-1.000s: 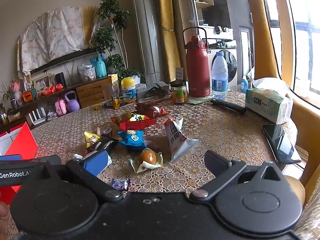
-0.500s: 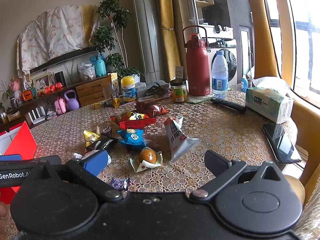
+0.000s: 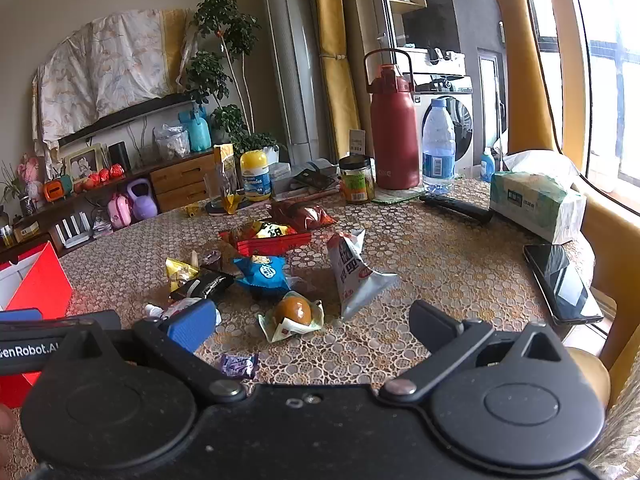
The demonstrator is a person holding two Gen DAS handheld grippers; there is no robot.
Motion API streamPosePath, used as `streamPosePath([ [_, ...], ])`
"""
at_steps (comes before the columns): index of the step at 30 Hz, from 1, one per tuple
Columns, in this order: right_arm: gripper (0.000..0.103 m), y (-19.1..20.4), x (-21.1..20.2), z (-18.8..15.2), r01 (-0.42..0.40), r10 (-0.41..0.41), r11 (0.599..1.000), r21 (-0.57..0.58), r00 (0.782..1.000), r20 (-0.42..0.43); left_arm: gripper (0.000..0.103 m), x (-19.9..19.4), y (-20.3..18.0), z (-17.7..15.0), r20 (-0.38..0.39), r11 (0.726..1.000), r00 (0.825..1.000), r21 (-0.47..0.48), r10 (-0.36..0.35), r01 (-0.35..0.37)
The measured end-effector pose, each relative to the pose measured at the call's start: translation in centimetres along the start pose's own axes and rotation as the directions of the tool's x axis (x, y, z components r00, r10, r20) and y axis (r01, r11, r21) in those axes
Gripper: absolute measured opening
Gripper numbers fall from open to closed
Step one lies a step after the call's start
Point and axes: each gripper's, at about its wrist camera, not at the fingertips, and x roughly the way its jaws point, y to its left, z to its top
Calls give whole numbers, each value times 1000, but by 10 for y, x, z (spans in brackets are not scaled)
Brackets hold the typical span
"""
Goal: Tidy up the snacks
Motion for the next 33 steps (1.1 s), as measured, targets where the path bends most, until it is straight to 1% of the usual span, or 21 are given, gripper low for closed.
streamPosePath([
  [18,103,1,-4,3,2,-2,1000,0,1000,-4,103,8,3,-5,-3,1000,1000,1,-2,2],
  [21,103,-1,-1,3,2,-2,1000,0,1000,-5,103,10,3,-7,-5,1000,1000,1,-3,3],
  [26,103,-2,7,-7,8,-8,1000,1,1000,-13,103,12,4,-8,-12,1000,1000,5,-5,5],
  [33,103,-2,11,-4,8,-7,1000,9,999,-34,103,20,0,-8,-30,1000,1000,24,-3,4],
])
